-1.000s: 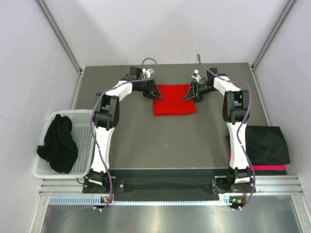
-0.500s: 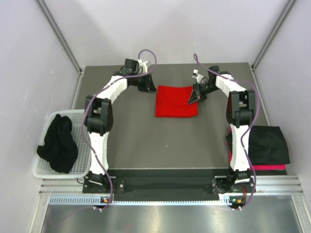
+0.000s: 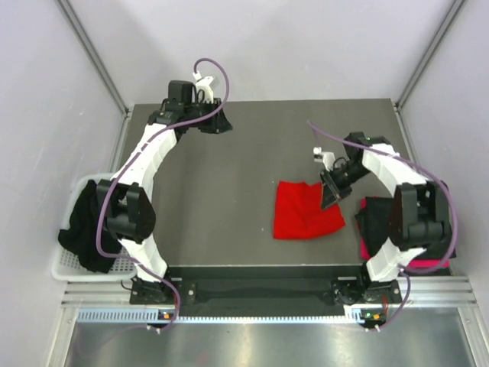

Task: Fold and stack the t-shirts
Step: Neatly place the folded tshirt to the corner

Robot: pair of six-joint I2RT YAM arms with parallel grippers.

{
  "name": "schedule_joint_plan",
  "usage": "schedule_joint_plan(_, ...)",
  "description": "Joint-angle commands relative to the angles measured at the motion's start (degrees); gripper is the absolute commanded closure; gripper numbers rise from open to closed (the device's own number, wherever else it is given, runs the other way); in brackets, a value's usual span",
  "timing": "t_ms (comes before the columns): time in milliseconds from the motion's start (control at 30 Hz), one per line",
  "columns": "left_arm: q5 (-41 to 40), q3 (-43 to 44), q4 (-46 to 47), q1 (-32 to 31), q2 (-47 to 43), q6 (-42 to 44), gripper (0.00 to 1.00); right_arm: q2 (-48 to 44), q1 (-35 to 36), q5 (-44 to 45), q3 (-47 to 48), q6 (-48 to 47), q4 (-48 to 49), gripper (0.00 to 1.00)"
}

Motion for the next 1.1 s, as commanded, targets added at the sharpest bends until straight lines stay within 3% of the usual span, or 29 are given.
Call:
schedule_joint_plan(0, -1.17, -1.80, 2.36, 0.05, -3.54, 0.80, 0.65, -11.10, 0.42, 6.39, -3.36, -3.45, -3.80, 1.00)
schedule_joint_plan(133, -1.34, -3.56, 3.24, 0.14, -5.22, 0.54, 0.64, -23.31, -0.02, 15.09, -3.37, -1.43, -4.33, 1.00)
schedule_joint_plan(233, -1.17, -4.61, 3.86, 0.14, -6.28, 0.27, 0.64, -26.83, -1.77, 16.78, -3.27, -2.83, -8.46, 1.00)
schedule_joint_plan(700, -2.39, -5.32, 4.83, 0.23, -6.81, 0.01, 0.64, -40.12, -13.03, 23.36, -6.00, -9.77, -18.57, 1.00)
schedule_joint_plan(867, -2.66, -5.67, 4.92, 0.23, -6.81, 0.18, 0.64, -45.83, -14.43, 29.07, -4.60, -9.43, -19.19, 1.00)
schedule_joint_plan(1067, -1.87, -5.32, 4.92, 0.23, -6.10, -0.61, 0.64, -47.68, -20.39, 28.56, -3.37, -9.77, -17.53, 1.00)
